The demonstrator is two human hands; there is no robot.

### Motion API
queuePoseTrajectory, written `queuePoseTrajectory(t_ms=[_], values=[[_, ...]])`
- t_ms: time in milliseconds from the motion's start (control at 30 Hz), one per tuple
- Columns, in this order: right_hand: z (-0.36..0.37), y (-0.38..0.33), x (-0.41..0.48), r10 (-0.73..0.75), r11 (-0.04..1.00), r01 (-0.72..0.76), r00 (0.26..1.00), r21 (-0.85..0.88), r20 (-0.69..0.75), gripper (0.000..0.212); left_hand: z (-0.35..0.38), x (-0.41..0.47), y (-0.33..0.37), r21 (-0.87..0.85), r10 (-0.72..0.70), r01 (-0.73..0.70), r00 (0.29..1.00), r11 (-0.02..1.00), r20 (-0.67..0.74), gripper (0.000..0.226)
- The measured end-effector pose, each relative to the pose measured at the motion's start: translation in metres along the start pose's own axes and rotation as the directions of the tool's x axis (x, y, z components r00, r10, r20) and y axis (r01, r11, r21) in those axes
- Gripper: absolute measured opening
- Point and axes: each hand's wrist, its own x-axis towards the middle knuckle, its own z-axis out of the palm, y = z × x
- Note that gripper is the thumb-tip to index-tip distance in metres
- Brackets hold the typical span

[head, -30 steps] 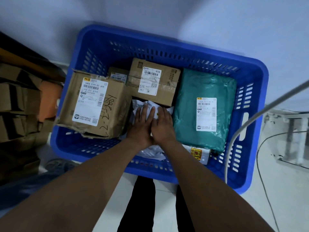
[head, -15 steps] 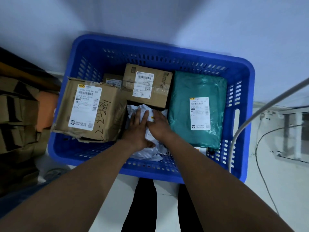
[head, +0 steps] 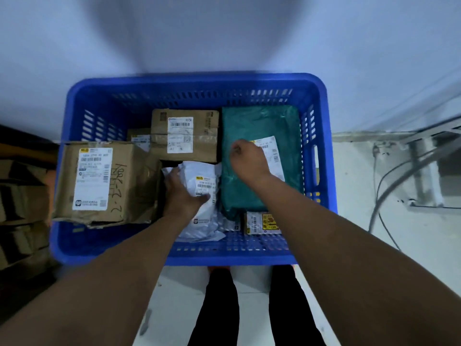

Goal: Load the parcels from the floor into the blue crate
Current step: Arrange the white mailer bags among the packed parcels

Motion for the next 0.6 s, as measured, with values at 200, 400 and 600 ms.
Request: queuePoseTrajectory(t_ms=[200,400,600], values=[[0.077,0.003,-0.042,0.222,0.893,-0.385,0.826,0.233,0.518,0.045,0.002,0.007,-0.008,-0.229,-0.385,0.389,0.921,0.892,0.064,0.097],[0.103,-0.007,-0.048,0.443,0.651,-0.525,0.849,0.548,0.286,0.091,-0.043,-0.020,0.027,-0.114,-0.188,0.207,0.970,0.972,0.157,0.110],[0.043,-0.051,-0.046,0.228,0.404,-0.165,0.971,0.900,0.076,0.051,-0.132,-0.076,0.107,0.010,0.240,-0.241,0.961,0.970,-0.133,0.102]])
